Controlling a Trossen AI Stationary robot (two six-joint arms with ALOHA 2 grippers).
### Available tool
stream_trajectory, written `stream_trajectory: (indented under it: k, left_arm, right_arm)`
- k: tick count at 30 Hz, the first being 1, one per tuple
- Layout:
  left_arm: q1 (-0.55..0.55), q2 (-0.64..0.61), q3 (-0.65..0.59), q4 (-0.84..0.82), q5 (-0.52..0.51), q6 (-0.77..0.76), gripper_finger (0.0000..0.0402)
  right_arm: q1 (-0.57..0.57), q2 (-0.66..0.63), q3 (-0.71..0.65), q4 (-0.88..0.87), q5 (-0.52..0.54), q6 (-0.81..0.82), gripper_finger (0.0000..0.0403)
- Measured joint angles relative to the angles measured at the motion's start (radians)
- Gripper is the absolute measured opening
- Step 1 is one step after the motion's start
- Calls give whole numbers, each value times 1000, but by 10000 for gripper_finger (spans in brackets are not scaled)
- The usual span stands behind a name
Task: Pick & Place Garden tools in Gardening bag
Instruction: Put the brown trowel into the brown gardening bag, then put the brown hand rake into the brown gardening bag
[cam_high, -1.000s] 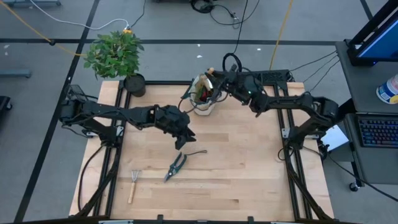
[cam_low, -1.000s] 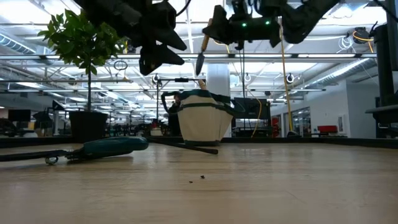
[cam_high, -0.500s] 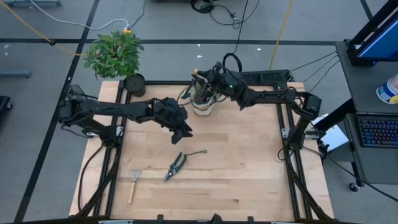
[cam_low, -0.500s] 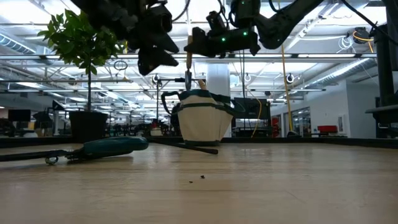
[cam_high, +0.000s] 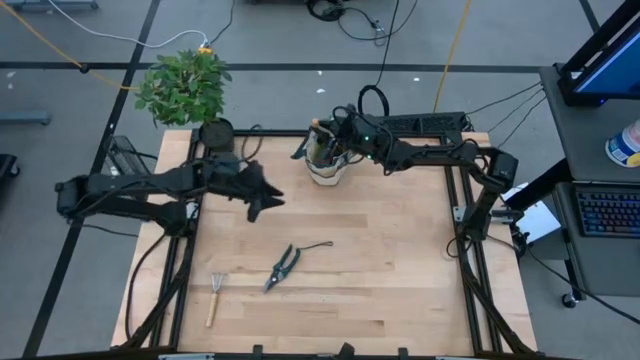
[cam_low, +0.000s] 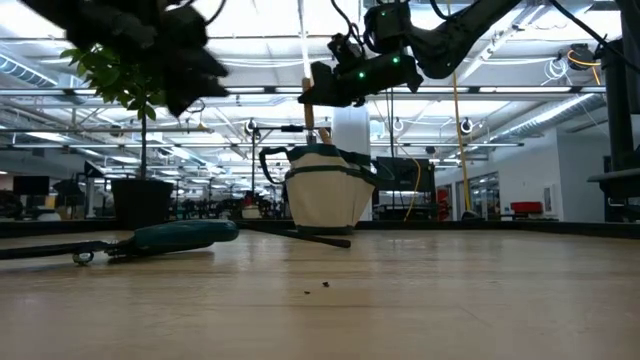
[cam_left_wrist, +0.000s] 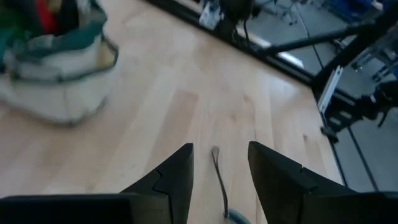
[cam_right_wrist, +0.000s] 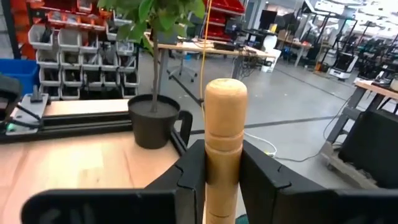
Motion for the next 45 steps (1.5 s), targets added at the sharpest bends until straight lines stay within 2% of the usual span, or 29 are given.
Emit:
stream_trajectory:
  k: [8, 13, 20, 26, 33, 40, 45]
  left_arm:
    - [-17, -188, -138, 3, -79, -83, 159]
    - [-20, -220, -158, 11, -78, -85, 159]
    - [-20, -215, -160, -1, -60, -85, 159]
    - [-20, -215, -160, -15, -60, -84, 159]
    - [-21, -215, -160, -17, -59, -91, 159]
    - [-21, -215, -160, -17, -67, -165, 159]
    - [-21, -215, -160, -18, -68, -157, 159]
  right_arm:
    - [0, 11, 0, -14, -4, 0, 62]
    - [0, 76, -2, 38, -7, 35, 62]
    - [0, 85, -2, 34, 3, 25, 64]
    - [6, 85, -2, 4, 80, 60, 113]
    - [23, 75, -2, -2, 208, 51, 149]
    - [61, -12, 0, 0, 199, -14, 165]
    - [118, -96, 0, -21, 43, -95, 156]
